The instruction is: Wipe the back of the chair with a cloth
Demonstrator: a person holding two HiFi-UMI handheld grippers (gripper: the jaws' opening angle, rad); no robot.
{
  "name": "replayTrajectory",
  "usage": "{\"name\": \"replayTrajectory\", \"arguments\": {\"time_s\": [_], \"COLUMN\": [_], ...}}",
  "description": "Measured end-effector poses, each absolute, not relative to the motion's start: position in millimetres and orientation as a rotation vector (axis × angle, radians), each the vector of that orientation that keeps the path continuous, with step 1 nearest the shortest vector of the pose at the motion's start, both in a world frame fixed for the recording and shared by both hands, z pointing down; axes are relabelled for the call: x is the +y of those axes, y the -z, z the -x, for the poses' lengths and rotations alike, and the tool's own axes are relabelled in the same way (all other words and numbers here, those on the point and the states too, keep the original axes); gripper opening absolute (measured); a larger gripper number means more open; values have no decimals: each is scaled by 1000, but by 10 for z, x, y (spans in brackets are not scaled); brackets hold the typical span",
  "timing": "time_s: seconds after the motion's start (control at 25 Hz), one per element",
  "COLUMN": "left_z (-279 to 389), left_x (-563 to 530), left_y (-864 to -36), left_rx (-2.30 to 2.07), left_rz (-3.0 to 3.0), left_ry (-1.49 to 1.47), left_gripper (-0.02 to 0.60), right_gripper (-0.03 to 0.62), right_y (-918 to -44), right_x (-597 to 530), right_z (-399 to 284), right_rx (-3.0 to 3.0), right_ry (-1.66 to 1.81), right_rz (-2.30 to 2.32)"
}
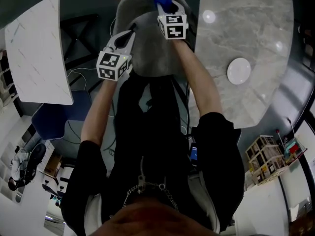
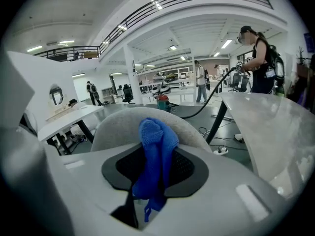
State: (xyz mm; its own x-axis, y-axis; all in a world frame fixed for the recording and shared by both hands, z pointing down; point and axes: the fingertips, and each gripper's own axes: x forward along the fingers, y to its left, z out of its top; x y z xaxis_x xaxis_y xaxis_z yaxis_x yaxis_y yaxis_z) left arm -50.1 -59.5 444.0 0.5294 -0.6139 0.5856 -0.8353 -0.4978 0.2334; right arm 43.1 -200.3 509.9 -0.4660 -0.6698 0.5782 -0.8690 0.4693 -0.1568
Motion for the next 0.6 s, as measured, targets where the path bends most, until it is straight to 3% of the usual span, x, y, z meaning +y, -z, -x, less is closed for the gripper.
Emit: {"name": "replayTrajectory", "arguments": {"time_s": [0.6], "left_z": [591], "left_x": [-569], "left_y": [-4508], "left_rx": [-1149], "left_rz": [-2283], "left_ry": [-564], "left_gripper": [11], "right_gripper": [115], "right_y": [-5105], "right_x": [-1777], "right_z": [-932], "right_rx": [-2149], "right_ry": [-639], "right_rz": [-1516]}}
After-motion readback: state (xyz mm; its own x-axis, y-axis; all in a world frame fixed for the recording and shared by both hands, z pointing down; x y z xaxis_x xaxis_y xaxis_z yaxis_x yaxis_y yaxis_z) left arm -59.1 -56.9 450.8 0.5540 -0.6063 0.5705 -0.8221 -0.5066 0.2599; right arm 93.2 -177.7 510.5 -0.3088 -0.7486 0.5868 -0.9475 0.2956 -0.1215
